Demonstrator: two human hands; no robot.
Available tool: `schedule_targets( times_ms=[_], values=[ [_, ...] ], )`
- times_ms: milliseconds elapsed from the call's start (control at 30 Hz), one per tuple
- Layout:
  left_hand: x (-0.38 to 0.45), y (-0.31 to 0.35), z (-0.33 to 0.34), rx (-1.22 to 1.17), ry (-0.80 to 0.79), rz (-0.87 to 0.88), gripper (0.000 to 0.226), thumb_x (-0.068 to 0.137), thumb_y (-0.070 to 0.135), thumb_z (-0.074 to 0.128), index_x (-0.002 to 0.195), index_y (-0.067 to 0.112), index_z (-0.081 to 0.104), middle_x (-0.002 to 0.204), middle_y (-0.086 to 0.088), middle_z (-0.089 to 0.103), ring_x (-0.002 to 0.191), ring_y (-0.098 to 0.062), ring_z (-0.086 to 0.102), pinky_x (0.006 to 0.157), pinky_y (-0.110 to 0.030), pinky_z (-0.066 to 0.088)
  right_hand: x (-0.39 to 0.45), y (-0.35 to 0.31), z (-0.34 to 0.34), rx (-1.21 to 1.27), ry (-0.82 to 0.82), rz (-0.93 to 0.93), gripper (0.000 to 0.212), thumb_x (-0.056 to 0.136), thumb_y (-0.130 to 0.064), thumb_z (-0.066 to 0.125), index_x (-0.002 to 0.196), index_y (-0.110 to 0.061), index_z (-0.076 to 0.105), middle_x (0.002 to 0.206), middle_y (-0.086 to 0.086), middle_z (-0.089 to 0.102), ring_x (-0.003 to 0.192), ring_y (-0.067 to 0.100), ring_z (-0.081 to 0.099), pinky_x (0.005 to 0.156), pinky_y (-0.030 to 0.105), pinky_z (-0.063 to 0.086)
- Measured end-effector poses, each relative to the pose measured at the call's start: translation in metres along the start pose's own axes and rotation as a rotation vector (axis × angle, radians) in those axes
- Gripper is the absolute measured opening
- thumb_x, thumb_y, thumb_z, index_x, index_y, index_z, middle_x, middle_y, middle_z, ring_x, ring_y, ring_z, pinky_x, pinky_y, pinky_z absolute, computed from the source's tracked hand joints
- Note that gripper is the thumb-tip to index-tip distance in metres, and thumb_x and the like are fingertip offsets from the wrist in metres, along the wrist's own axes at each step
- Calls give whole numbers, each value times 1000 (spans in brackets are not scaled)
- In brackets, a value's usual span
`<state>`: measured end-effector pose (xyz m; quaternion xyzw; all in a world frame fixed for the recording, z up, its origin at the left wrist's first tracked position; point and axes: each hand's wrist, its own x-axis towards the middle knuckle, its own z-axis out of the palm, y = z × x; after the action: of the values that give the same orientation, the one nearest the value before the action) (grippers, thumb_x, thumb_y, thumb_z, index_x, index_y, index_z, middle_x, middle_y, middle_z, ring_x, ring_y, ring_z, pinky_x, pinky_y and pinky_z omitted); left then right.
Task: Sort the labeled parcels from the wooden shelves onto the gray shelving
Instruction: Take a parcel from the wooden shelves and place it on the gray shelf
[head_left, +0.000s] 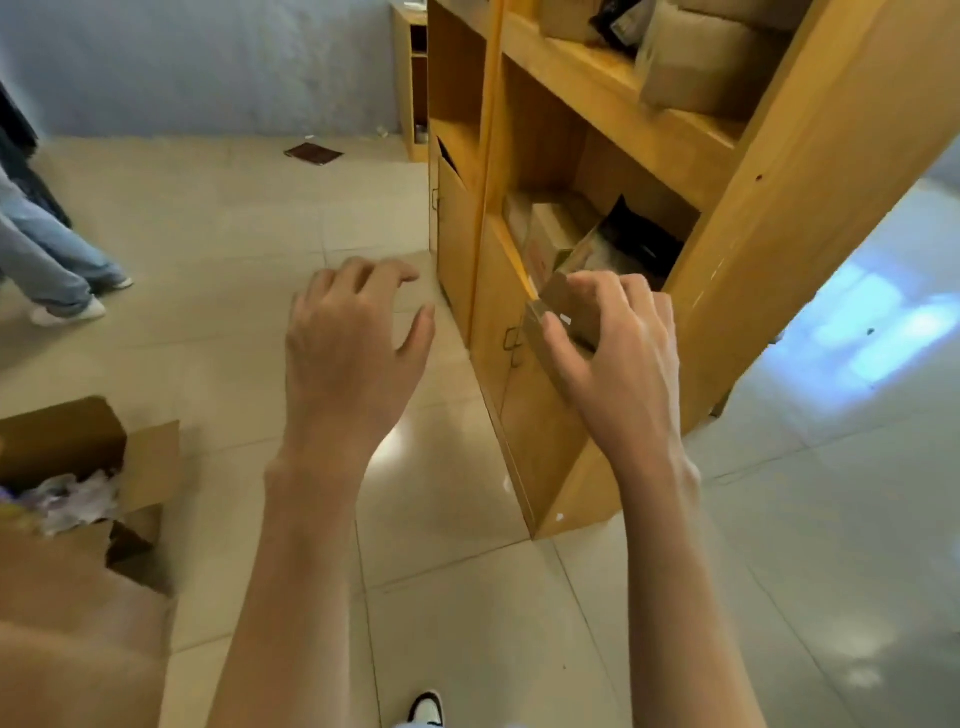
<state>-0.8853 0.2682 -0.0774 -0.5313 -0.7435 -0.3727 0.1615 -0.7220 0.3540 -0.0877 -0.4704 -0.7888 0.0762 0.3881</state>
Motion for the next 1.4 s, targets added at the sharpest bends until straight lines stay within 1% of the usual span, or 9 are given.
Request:
schedule_targets(
  times_ms=[267, 400, 467, 600, 800, 933, 1067, 1300, 1400],
  values=[
    [97, -54, 79, -61, -94, 40, 24, 84, 17, 70, 105, 7, 67, 98, -14, 67, 92, -36, 60, 78, -43, 46, 94, 14, 78, -101, -4, 114, 34, 90, -37, 61, 120, -20, 59, 118, 2, 56, 112, 20, 45, 94, 38, 45],
    [146, -79, 120, -67, -121, 62, 26, 84, 18, 70, 107, 6, 67, 100, -14, 67, 94, -36, 60, 79, -45, 47, 147, 23, 120, -139, -6, 151, 33, 91, -36, 61, 120, -21, 57, 122, 1, 54, 115, 18, 42, 96, 30, 38],
    [175, -94, 140, -65, -117, 97, 25, 84, 18, 70, 106, 6, 68, 99, -14, 67, 93, -36, 61, 79, -45, 47, 179, 26, 141, -133, 5, 164, 34, 92, -37, 59, 122, -21, 56, 123, 0, 53, 116, 17, 42, 95, 26, 34],
    [252, -120, 170, -53, -83, 160, 24, 86, 21, 68, 106, 7, 67, 97, -13, 67, 90, -35, 61, 78, -42, 45, 256, 24, 182, -116, 58, 160, 36, 93, -38, 56, 125, -22, 54, 123, 0, 52, 116, 17, 42, 95, 29, 38],
    [353, -153, 208, -74, -20, 212, 24, 88, 21, 67, 108, 8, 66, 99, -12, 67, 91, -32, 60, 77, -35, 38, 350, 9, 232, -118, 92, 125, 37, 94, -39, 54, 127, -24, 53, 124, -3, 51, 116, 14, 41, 90, 22, 30],
    [397, -169, 243, -132, -51, 224, 24, 88, 21, 67, 107, 7, 67, 101, -14, 67, 93, -35, 60, 77, -42, 45, 385, 12, 254, -154, 110, 142, 37, 93, -38, 55, 127, -23, 54, 125, -2, 52, 117, 14, 41, 90, 21, 29],
    [437, -169, 285, -235, -109, 329, 26, 90, 25, 63, 109, 8, 66, 101, -12, 67, 94, -32, 60, 77, -41, 46, 407, 25, 264, -243, 206, 221, 35, 93, -37, 55, 126, -23, 54, 124, -2, 53, 116, 14, 41, 91, 23, 32],
    [509, -149, 346, -470, -321, 560, 30, 93, 33, 58, 117, 17, 63, 114, -4, 64, 109, -23, 56, 92, -40, 44, 431, 30, 270, -459, 428, 513, 36, 93, -34, 56, 127, -22, 54, 124, 0, 53, 116, 16, 41, 92, 23, 30],
    [528, -140, 360, -562, -386, 688, 31, 93, 35, 56, 118, 17, 62, 114, -4, 63, 107, -22, 56, 91, -37, 43, 429, 19, 272, -537, 526, 617, 36, 93, -33, 58, 126, -20, 56, 121, 1, 54, 113, 17, 43, 91, 25, 33]
  ],
)
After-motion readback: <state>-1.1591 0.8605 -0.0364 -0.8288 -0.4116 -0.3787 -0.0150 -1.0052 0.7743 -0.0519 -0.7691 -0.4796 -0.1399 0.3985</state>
